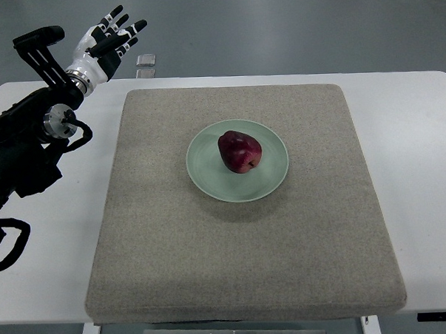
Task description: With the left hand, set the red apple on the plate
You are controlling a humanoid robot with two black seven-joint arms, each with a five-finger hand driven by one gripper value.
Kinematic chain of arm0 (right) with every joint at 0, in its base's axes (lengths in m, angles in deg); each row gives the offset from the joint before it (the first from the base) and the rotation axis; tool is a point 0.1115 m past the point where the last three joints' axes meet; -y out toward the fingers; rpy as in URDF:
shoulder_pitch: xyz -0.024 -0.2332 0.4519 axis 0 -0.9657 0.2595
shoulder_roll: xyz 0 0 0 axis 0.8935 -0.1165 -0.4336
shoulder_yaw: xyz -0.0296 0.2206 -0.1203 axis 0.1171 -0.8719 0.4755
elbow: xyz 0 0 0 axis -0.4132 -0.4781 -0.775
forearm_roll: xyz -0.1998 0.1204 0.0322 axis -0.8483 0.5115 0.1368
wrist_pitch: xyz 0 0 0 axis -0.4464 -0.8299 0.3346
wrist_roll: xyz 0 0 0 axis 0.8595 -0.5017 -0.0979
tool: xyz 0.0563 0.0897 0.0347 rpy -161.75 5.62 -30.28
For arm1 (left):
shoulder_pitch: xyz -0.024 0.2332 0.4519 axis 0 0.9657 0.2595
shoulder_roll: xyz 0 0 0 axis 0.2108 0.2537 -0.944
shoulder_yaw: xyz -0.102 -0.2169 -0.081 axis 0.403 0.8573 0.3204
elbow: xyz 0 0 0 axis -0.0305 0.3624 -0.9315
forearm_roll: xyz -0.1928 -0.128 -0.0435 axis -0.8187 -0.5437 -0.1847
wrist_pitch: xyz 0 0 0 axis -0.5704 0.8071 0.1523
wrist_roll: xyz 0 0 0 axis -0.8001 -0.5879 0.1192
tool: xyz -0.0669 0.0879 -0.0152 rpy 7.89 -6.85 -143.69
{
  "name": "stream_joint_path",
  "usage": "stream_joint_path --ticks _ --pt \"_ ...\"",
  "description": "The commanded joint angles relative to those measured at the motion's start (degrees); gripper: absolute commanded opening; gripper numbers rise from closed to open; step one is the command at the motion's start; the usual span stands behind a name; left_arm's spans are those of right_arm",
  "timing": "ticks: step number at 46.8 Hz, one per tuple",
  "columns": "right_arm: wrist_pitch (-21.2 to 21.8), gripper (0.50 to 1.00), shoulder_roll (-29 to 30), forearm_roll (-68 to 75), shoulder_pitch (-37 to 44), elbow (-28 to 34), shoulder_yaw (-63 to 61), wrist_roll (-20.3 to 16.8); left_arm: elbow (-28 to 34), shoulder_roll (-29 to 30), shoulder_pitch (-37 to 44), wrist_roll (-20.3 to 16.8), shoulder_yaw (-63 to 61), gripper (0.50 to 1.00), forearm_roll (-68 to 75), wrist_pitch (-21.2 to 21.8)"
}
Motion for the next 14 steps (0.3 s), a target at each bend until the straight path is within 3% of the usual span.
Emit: stream_joint_path --ticks 1,14 --pt "0.14 0.964 0.00 -0.31 0.08 0.18 0.21 0.04 0.00 0.10 0.00 0.00 0.00 0.994 -0.01 0.01" --pt "0.84 0.964 0.00 -0.40 0.60 1.93 0.13 -0.13 0.00 -0.07 -0.18 0.00 0.09 0.994 -0.10 0.01"
